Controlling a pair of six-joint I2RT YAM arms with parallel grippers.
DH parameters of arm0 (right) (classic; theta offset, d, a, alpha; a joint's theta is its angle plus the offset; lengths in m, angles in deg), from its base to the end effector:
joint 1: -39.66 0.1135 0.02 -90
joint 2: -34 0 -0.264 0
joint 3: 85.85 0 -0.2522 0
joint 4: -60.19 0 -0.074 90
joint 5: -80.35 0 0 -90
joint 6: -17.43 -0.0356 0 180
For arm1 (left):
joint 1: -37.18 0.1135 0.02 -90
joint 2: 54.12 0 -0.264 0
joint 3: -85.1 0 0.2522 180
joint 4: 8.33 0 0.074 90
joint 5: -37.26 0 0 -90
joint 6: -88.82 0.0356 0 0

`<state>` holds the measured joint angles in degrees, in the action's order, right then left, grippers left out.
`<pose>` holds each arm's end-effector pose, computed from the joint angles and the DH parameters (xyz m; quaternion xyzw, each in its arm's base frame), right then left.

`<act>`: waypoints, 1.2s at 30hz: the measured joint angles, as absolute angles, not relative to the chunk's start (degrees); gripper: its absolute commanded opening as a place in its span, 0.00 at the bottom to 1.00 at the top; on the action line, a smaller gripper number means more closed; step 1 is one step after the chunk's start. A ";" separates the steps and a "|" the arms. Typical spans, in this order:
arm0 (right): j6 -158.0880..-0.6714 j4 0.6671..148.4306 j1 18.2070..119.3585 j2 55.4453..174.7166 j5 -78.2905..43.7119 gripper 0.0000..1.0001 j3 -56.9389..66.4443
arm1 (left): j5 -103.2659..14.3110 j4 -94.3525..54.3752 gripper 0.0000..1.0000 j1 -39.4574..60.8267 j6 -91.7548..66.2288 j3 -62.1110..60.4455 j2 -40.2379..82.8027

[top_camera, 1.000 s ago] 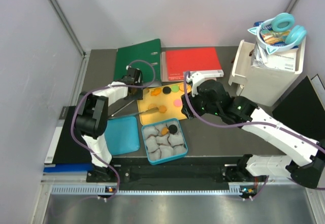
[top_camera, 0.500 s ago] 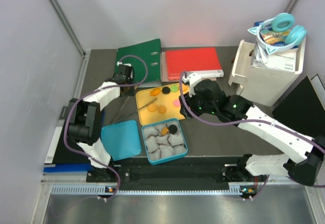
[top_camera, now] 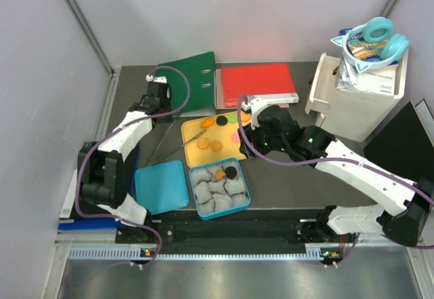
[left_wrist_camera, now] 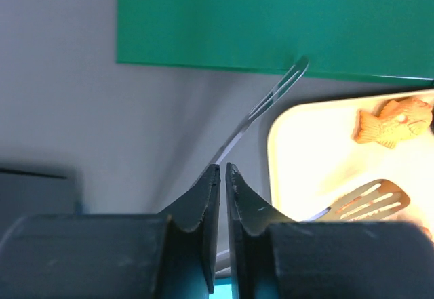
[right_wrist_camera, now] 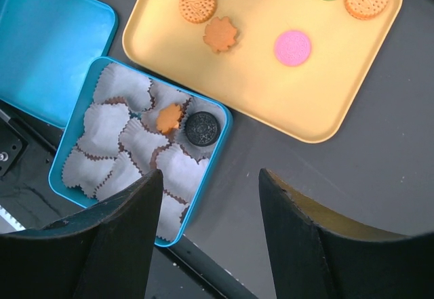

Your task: Pack the cookies

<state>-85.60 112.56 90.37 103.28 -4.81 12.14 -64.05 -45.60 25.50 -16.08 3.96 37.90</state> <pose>0.1650 0.1969 0.3462 -0.2750 0.8615 0.1920 0.3812 0.3438 -0.0639 0.2486 -0.0613 0.9281 0.0079 0.3670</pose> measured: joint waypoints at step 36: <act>-85.71 110.68 90.33 101.55 -5.77 0.59 14.85 | -56.68 -41.75 0.87 20.78 -9.00 23.52 27.54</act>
